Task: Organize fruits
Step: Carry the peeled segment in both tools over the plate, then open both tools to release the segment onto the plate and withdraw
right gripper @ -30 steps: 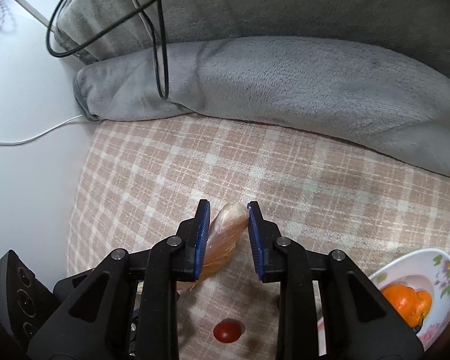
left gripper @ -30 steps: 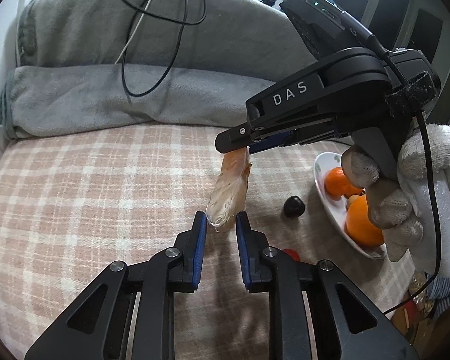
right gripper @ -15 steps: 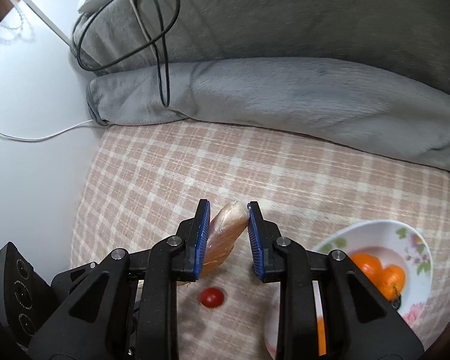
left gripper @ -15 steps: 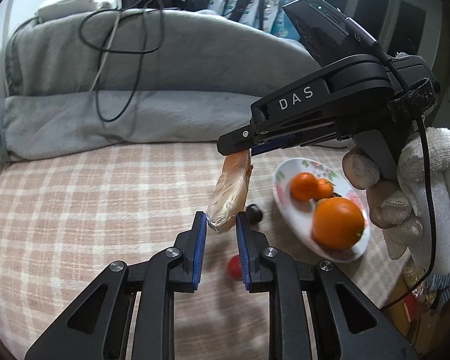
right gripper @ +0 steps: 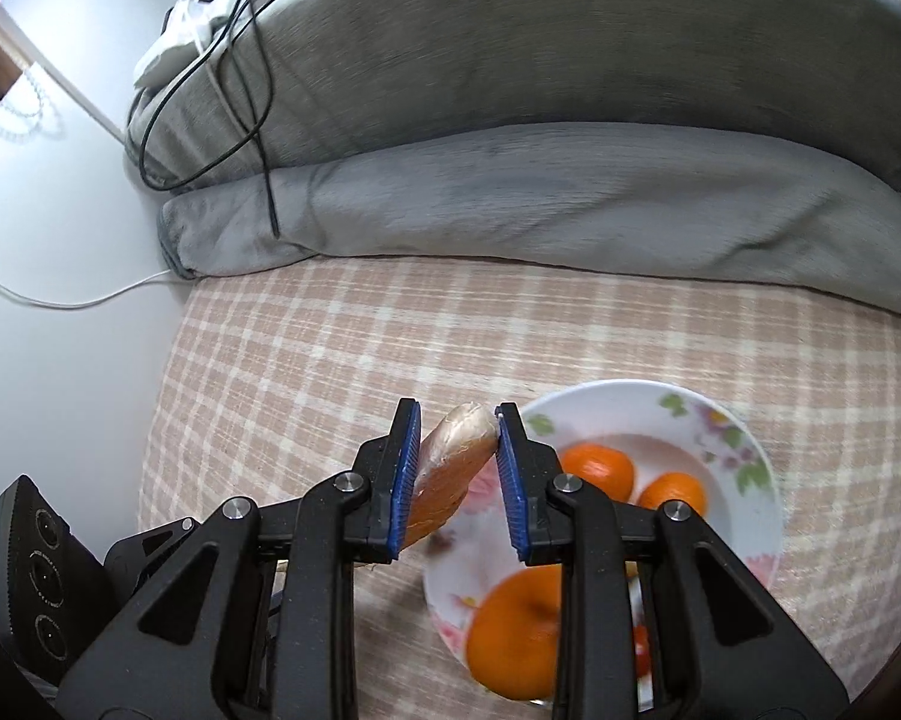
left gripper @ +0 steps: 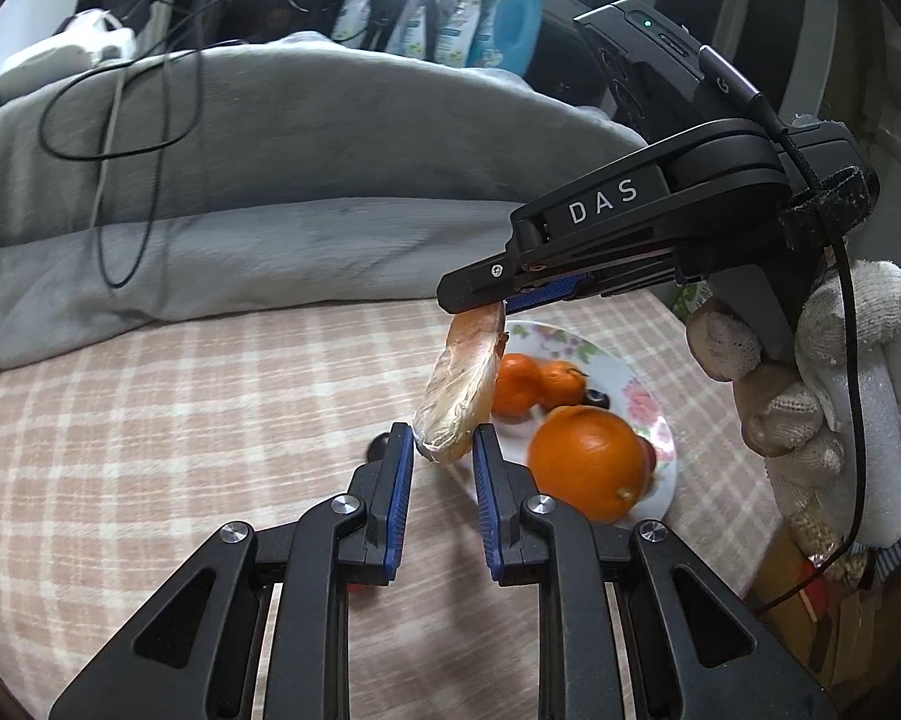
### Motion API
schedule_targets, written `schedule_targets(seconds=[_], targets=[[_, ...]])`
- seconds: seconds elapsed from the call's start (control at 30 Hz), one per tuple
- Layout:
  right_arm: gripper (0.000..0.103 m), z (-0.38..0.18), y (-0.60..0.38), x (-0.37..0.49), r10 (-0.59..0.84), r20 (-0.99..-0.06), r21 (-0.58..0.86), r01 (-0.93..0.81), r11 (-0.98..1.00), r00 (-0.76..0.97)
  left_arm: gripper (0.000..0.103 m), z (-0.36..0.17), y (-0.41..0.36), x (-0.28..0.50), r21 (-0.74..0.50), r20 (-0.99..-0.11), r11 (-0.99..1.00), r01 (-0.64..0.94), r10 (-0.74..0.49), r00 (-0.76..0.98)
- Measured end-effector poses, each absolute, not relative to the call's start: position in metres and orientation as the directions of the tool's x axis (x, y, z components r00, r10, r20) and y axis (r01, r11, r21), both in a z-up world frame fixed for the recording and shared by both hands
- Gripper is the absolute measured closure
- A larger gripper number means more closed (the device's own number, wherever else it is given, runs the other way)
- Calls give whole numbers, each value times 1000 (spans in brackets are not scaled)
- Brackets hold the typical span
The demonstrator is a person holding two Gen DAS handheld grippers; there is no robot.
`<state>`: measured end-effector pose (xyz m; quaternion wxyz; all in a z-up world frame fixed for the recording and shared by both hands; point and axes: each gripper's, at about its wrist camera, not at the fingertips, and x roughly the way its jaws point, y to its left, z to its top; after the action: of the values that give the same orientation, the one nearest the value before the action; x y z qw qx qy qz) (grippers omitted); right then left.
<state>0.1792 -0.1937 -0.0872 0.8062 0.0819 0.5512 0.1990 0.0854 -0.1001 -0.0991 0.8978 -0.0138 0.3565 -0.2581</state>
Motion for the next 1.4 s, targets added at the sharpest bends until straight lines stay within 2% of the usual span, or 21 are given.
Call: schedule_targets(seconds=[0.93, 1.27, 1.4], targets=[[76, -102, -252, 170, 412, -850, 392, -127, 911, 328, 84, -116, -151, 103, -151, -679, 836, 528, -475, 559], [76, -100, -259, 166, 394, -852, 380, -112, 918, 346, 84, -111, -154, 101, -141, -665, 837, 529, -476, 576], [76, -92, -259, 164, 352, -856, 332, -118, 936, 379, 84, -105, -150, 100, -141, -653, 838, 528, -479, 586]])
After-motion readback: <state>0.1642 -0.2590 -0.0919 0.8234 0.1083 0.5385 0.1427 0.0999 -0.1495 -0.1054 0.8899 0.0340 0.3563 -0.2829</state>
